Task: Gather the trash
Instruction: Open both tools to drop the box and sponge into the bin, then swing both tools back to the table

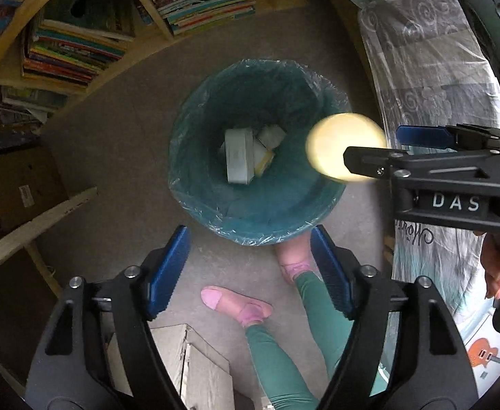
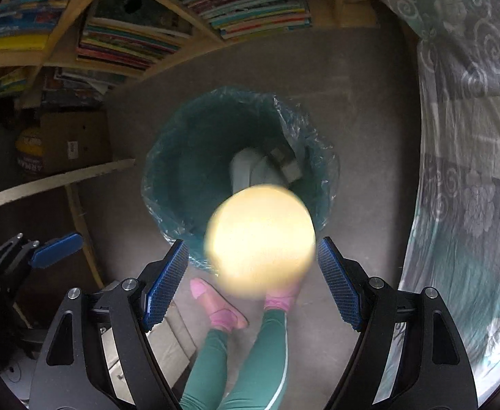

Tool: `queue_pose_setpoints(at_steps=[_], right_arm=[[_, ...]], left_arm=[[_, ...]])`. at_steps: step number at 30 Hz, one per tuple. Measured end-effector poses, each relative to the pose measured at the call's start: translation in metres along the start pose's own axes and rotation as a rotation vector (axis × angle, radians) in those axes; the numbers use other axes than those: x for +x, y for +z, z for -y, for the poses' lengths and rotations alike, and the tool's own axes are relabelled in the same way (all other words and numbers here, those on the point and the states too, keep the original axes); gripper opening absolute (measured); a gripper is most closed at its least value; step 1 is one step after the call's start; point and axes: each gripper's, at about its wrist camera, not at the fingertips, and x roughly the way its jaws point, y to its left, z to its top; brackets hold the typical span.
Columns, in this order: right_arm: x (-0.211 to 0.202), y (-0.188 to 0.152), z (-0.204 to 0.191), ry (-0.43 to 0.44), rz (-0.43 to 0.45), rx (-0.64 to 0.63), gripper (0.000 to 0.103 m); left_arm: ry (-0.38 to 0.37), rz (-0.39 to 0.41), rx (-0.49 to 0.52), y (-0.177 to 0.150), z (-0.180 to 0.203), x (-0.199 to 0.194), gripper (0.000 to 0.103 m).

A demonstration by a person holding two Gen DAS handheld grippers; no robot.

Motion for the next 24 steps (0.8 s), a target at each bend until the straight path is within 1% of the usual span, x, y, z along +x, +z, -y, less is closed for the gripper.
queue_pose_setpoints(at_steps=[5,8,11,15,18,21,22,24], right_arm=[[-0.009,0.002,-0.004,0.003,0.024,-0.017,0.078],[-0.022,0.002,-0.009,0.010,0.046,-0.032,0.078],[-0.043,-0.002,-0.019,0.022,0.077,-0.055,0.078],[-0.081,-0.012,-0.035,0.034,0.115,-0.097,0.078],[-0.116,-0.026,-0.053,0.040,0.150,-0.154,0.079],[-0.150,-0.041,-0.070,0.036,0.184,-0.209,0.082],[-0.159,-0.046,-0.074,0.038,0.194,-0.220,0.082],[-0.185,-0.058,-0.086,0.044,0.221,-0.245,0.082]], left_arm=[[-0.002,0.015,-0.010,-0.006,-0.004,-0.004,0.072],[-0.004,0.028,-0.030,-0.009,-0.009,-0.013,0.072],[-0.002,0.048,-0.041,-0.011,-0.011,-0.027,0.072],[0.012,0.093,-0.046,-0.018,-0.013,-0.062,0.072],[0.056,0.134,-0.013,-0.030,-0.010,-0.093,0.077],[0.067,0.161,-0.005,-0.046,-0.010,-0.126,0.079],[0.063,0.157,-0.005,-0.053,-0.010,-0.137,0.083],[0.056,0.173,-0.006,-0.064,-0.009,-0.158,0.086]])
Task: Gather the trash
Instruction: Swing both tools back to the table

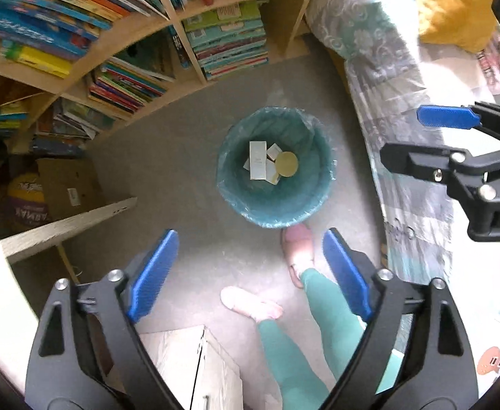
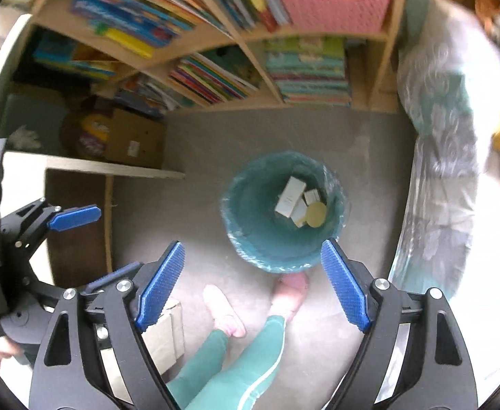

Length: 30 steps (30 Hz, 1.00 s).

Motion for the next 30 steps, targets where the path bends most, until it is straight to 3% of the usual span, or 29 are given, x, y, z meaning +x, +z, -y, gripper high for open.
queue_pose_setpoints(at_steps=[13,20,30], right_arm=[[-0.125,-0.018,-0.109,0.058,0.108,-0.171,0.088],[-0.166,-0.016,-0.211,0.089,0.165,-0.412,0.088],[-0.157,-0.017,-0.371,0.152,0.149,-0.725,0.088]], left_arm=[[0.109,0.233,-0.057,-0.082,-0.030,-0.174,0.096],[0.197,0.378,-0.218,-0.148,-0.088,-0.249,0.096],[0.320,0.429,-0.530,-0.259,-0.190,-0.283,0.096]])
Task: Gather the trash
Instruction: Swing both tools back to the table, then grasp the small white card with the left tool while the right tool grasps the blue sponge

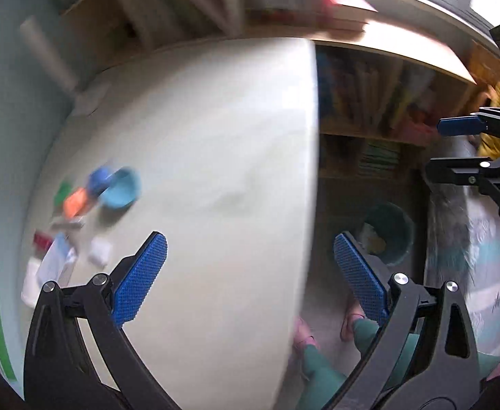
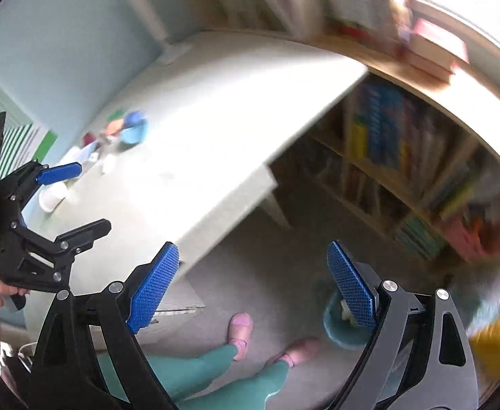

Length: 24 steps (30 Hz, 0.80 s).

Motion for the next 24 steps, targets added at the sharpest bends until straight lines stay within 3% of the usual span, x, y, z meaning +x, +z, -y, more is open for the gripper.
queue_pose_setpoints(at_steps=[5,13,24], right_arm=[[0.029,0.038,-0.058,0.048,-0.015,-0.128,0.088],[0.075,0.086,-0.132,0.080,-0.054,-0.280,0.088],[0.152,0.129,-0.181,0.095,-0.138,-0.362,0.088]], left_arm=[[0.056,-0.008,-0.141,-0.019,-0.062,0.000,0.096],[0.103,-0.020,-0.283,-0.050,-0.129,0.002,0.096],[0.094,-0.103,-0.464,-0.069,-0.193,0.050,0.096]])
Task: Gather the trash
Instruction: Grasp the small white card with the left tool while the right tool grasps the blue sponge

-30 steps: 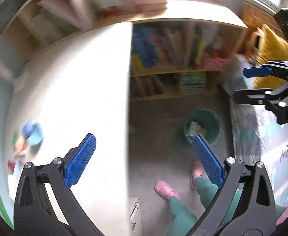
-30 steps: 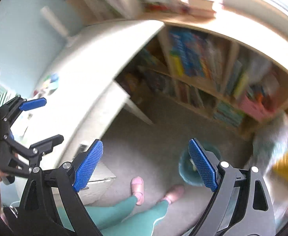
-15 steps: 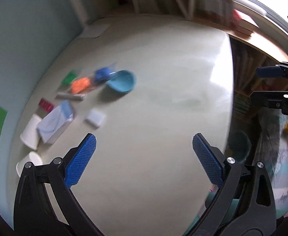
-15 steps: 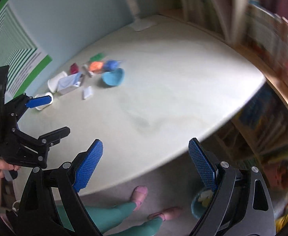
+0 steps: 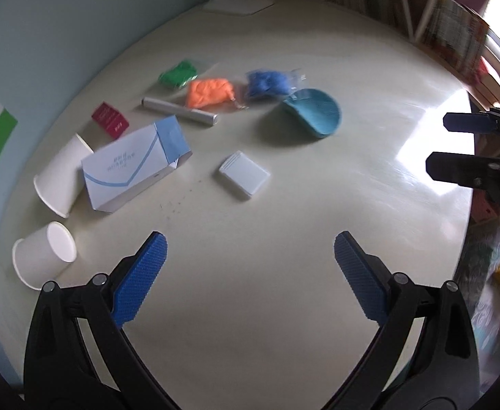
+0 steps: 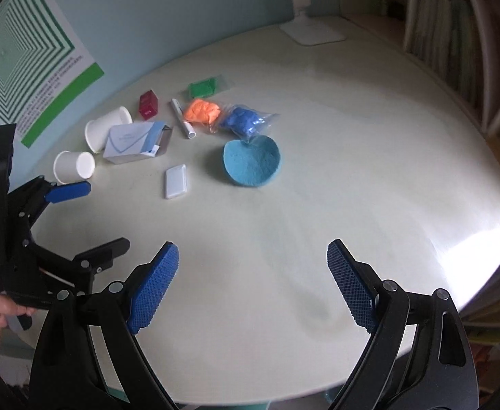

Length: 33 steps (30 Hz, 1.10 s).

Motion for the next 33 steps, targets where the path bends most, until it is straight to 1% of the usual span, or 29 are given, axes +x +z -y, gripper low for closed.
queue_pose_setpoints(at_steps=[3,6,9,12,13,14,15,19,20,22,23,24,26,27,28,29,31,32,33], right_arm=[[0.027,0.018,0.000,0.011,-0.048,-0.035,0.088],[0.053,0.034,0.000,0.023,-0.093,-0.096,0.088],[0.077,0.050,0.004,0.053,-0.131,-0.148,0.088],[0.096,0.060,0.004,0.071,-0.163,-0.188,0.088],[0.100,0.064,0.002,0.084,-0.155,-0.216,0.090],[0.101,0.066,0.000,0.089,-0.150,-0.238,0.088],[0.104,0.069,-0.002,0.093,-0.146,-0.271,0.089],[0.111,0.078,-0.010,0.087,-0.143,-0.371,0.089],[0.112,0.080,-0.010,0.088,-0.143,-0.383,0.088],[0.112,0.081,-0.009,0.078,-0.134,-0.411,0.084],[0.112,0.081,-0.008,0.066,-0.129,-0.432,0.078],[0.112,0.081,-0.008,0.059,-0.126,-0.453,0.075],[0.111,0.081,-0.006,0.059,-0.124,-0.488,0.071],[0.111,0.081,-0.004,0.058,-0.122,-0.496,0.068],[0.110,0.081,-0.002,0.064,-0.124,-0.499,0.068],[0.110,0.081,0.000,0.066,-0.124,-0.498,0.067],[0.110,0.081,0.004,0.066,-0.123,-0.485,0.067],[0.110,0.082,0.006,0.070,-0.124,-0.475,0.067],[0.109,0.082,0.009,0.074,-0.129,-0.459,0.066]], left_arm=[[0.002,-0.025,-0.052,0.008,-0.006,0.018,0.096],[0.006,-0.042,-0.108,0.014,-0.010,0.034,0.096],[-0.021,-0.058,-0.168,0.020,-0.013,0.048,0.096],[0.007,-0.087,-0.202,0.024,-0.016,0.065,0.096],[0.015,-0.092,-0.216,0.025,-0.017,0.069,0.096],[0.015,-0.094,-0.227,0.026,-0.019,0.072,0.096],[0.015,-0.097,-0.242,0.027,-0.021,0.075,0.096],[0.027,-0.104,-0.273,0.030,-0.028,0.084,0.095],[0.028,-0.102,-0.276,0.030,-0.029,0.085,0.095],[0.033,-0.086,-0.281,0.030,-0.031,0.083,0.091],[0.034,-0.081,-0.291,0.027,-0.032,0.081,0.090],[0.037,-0.075,-0.295,0.025,-0.033,0.079,0.087],[0.040,-0.066,-0.301,0.023,-0.035,0.077,0.081],[0.042,-0.059,-0.301,0.021,-0.037,0.074,0.075],[0.043,-0.053,-0.299,0.019,-0.038,0.072,0.067],[0.042,-0.048,-0.295,0.017,-0.039,0.070,0.062],[0.040,-0.046,-0.286,0.015,-0.040,0.066,0.042],[0.039,-0.046,-0.284,0.014,-0.041,0.065,0.037],[0.039,-0.049,-0.283,0.014,-0.042,0.063,0.029]])
